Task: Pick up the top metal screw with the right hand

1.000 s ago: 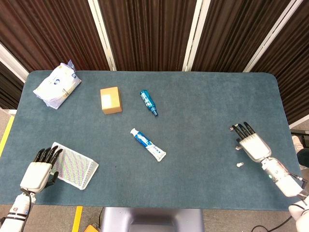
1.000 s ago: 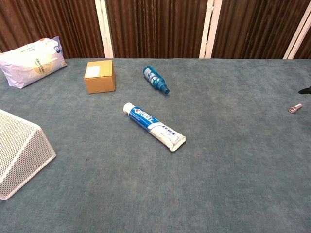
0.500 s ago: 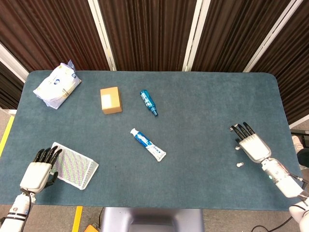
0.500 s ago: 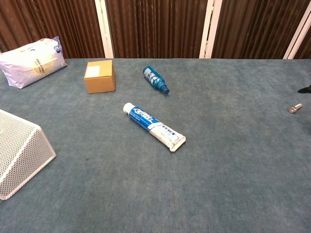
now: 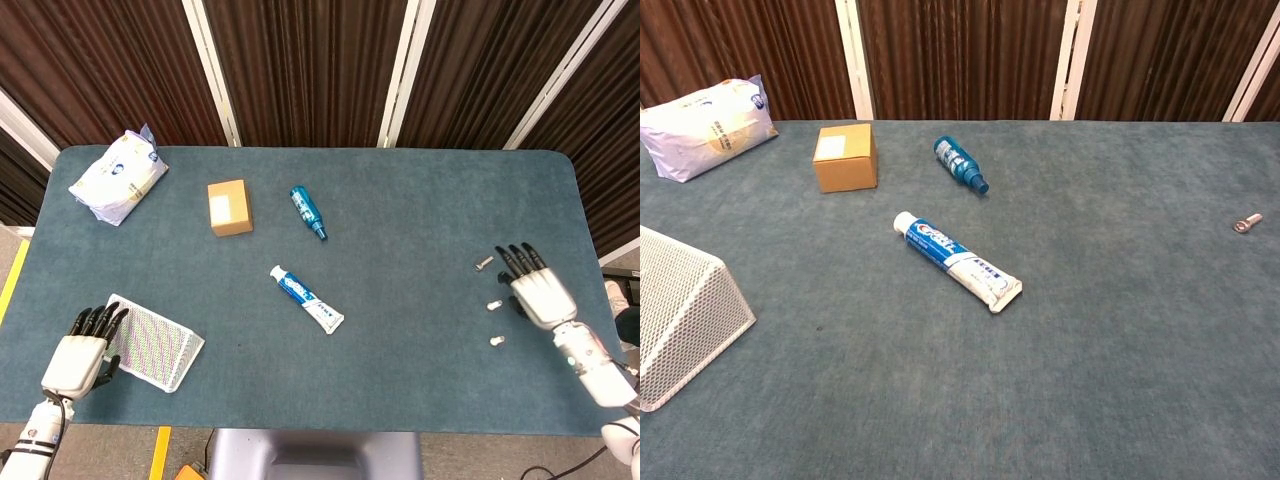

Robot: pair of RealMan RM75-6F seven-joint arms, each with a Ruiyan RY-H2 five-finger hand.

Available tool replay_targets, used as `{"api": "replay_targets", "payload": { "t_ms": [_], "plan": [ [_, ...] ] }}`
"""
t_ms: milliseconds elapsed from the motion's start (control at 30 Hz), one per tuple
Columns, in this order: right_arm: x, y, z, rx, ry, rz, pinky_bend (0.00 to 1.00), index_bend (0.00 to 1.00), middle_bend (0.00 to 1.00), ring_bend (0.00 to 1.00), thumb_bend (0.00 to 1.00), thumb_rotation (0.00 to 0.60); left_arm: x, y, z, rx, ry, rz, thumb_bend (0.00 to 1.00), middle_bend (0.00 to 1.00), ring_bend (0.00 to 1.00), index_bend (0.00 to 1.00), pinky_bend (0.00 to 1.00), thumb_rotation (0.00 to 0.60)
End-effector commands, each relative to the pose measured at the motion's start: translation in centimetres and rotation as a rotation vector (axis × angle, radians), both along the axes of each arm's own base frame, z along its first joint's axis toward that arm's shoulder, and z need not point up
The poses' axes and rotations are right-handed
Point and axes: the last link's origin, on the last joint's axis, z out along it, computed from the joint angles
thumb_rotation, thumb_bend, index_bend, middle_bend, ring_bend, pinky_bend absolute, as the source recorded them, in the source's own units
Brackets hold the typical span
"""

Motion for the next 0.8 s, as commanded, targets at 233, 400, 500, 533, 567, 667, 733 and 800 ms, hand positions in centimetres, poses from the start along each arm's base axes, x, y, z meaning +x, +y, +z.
{"api": "replay_targets", "payload": {
  "t_ms": [233, 400, 500, 533, 567, 667, 733, 800],
  "plan": [
    [-0.5, -6.6, 0.3, -0.048, -0.188, -0.255, 0.08, 0.52, 0.14, 0.0, 0.46, 0.6, -0.1, 0.7, -0.8, 0.002, -0.01, -0.056, 0.48, 0.0, 0.0, 0.0, 0.08, 0.6],
    [-0.2, -7.6, -0.8, -0.018, -0.115, -0.258, 0.08, 0.5, 0.14, 0.0, 0.46, 0.6, -0.6, 1.1, -1.0, 0.011, -0.009, -0.038, 0.48, 0.0, 0.0, 0.0, 0.08, 0.6],
    [0.0, -8.0, -1.3, -0.006, -0.102, -0.269, 0.08, 0.5, 0.14, 0.0, 0.46, 0.6, -0.8, 1.2, -1.0, 0.016, -0.008, -0.03, 0.48, 0.0, 0.0, 0.0, 0.08, 0.6],
    [0.0, -8.1, -1.4, -0.004, -0.099, -0.274, 0.08, 0.5, 0.14, 0.0, 0.46, 0.6, -0.8, 1.2, -1.0, 0.016, -0.007, -0.03, 0.48, 0.0, 0.0, 0.0, 0.08, 0.6],
    [0.0, -8.3, -1.5, 0.0, -0.095, -0.283, 0.08, 0.5, 0.14, 0.0, 0.46, 0.6, -0.8, 1.3, -1.0, 0.015, -0.006, -0.031, 0.48, 0.0, 0.0, 0.0, 0.08, 0.6],
    [0.0, -8.7, -1.9, 0.014, -0.075, -0.303, 0.08, 0.49, 0.14, 0.0, 0.46, 0.6, -0.8, 1.3, -1.1, 0.011, -0.001, -0.028, 0.48, 0.0, 0.0, 0.0, 0.08, 0.6],
    [0.1, -8.8, -2.1, 0.02, -0.067, -0.308, 0.08, 0.47, 0.14, 0.0, 0.46, 0.6, -0.9, 1.3, -1.2, 0.01, 0.001, -0.022, 0.48, 0.0, 0.0, 0.0, 0.08, 0.6],
    [0.2, -9.0, -2.3, 0.024, -0.058, -0.311, 0.08, 0.47, 0.14, 0.0, 0.46, 0.6, -0.9, 1.4, -1.2, 0.009, 0.004, -0.015, 0.48, 0.0, 0.0, 0.0, 0.08, 0.6]
  ]
}}
